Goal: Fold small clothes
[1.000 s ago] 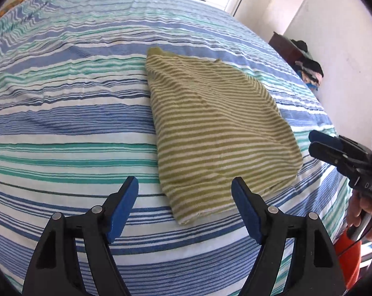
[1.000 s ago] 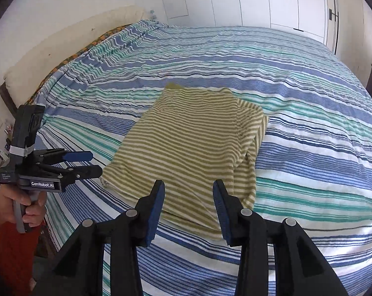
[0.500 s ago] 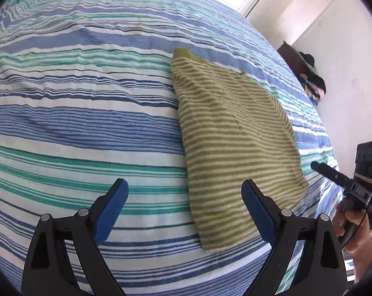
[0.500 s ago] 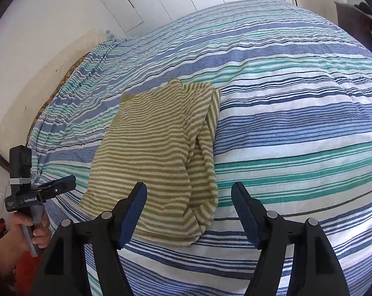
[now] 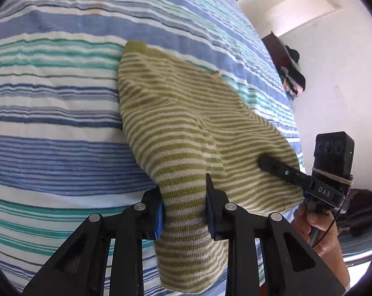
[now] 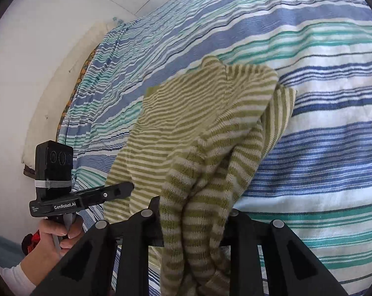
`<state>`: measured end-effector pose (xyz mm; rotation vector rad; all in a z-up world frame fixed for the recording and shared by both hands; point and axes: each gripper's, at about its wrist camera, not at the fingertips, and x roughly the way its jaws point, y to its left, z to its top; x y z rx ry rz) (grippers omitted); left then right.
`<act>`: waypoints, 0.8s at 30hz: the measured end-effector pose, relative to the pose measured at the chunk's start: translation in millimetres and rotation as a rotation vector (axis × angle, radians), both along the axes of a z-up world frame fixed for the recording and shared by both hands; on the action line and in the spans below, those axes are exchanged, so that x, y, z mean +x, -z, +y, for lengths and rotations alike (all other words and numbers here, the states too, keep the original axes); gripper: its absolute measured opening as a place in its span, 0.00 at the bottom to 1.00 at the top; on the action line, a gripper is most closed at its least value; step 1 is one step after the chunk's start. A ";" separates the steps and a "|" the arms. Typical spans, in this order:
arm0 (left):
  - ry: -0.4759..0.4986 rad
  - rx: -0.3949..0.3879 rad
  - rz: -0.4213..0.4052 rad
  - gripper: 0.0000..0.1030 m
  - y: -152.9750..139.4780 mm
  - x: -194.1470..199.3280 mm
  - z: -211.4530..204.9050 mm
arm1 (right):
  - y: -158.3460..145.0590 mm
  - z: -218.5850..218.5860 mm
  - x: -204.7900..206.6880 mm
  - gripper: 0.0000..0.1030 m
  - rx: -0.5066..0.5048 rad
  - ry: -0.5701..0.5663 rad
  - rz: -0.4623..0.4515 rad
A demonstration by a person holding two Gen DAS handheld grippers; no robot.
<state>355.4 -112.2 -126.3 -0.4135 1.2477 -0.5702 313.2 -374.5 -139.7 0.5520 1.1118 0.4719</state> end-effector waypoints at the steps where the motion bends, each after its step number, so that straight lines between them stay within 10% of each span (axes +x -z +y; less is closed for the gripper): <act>1: -0.012 -0.019 -0.032 0.25 -20.5 9.5 5.1 | -18.3 0.4 6.7 0.23 0.001 0.010 -0.038; 7: -0.046 -0.056 -0.256 0.26 -140.3 39.9 35.2 | -145.3 25.0 46.1 0.23 0.000 -0.013 -0.306; 11: -0.043 -0.012 -0.306 0.28 -158.9 29.6 53.7 | -187.2 44.3 49.8 0.23 -0.010 -0.056 -0.397; 16: -0.040 0.200 -0.179 0.46 -74.7 -12.8 61.2 | -128.4 57.2 24.9 0.31 -0.039 -0.067 -0.259; 20: -0.010 0.424 -0.171 0.51 -10.1 -110.7 74.8 | -42.9 45.6 -42.4 0.77 -0.213 -0.030 -0.060; 24: 0.033 0.576 -0.256 0.84 -1.9 -206.9 71.3 | -12.4 33.3 -147.9 0.79 -0.338 0.003 -0.032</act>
